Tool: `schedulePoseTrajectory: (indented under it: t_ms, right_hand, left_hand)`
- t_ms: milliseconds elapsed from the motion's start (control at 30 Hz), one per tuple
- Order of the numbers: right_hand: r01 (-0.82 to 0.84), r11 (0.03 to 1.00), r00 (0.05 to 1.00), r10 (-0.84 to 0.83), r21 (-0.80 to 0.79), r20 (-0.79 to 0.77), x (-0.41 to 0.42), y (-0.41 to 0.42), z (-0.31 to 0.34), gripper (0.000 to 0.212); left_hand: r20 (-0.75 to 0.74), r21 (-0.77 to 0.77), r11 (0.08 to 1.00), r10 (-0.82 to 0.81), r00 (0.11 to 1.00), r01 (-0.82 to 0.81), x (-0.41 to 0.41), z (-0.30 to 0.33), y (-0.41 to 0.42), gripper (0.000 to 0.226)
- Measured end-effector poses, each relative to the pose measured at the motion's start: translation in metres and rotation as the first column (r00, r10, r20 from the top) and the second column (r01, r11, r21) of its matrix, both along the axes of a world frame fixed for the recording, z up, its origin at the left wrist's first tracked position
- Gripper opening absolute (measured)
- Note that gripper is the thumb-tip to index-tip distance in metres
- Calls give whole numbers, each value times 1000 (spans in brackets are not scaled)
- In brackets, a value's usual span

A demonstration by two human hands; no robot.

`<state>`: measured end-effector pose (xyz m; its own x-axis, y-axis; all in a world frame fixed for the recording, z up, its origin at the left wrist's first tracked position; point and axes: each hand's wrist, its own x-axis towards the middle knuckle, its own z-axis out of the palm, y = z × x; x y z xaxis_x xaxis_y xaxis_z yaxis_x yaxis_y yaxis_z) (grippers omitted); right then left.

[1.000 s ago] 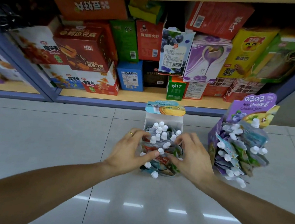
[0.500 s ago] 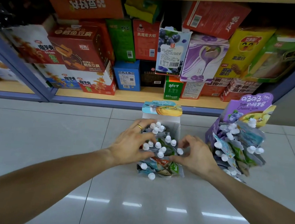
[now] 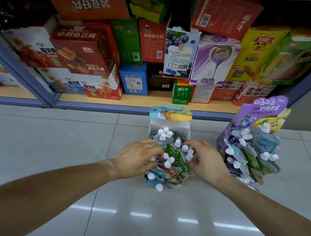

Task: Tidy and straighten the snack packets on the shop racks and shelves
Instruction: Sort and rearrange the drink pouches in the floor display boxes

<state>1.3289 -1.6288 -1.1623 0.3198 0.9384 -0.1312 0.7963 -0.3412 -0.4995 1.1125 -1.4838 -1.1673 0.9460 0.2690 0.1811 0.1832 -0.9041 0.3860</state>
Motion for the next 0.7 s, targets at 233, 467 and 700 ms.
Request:
schedulePoseTrajectory:
  t_ms: [233,467,700]
  right_hand:
    - [-5,999,996,0,53,91,-11,-3,13,66]
    - [-221,965,970,204,141,131,-24,22,13,69]
    - [-254,958,961,234,137,147,-27,24,3,60]
  left_hand:
    - [-51,-254,946,194,980,-200,-5,9,-8,33]
    - [-171,-289,823,458,872,-489,10,5,-4,48]
    - [-138,-268,895,330,934,-356,-4,2,6,16]
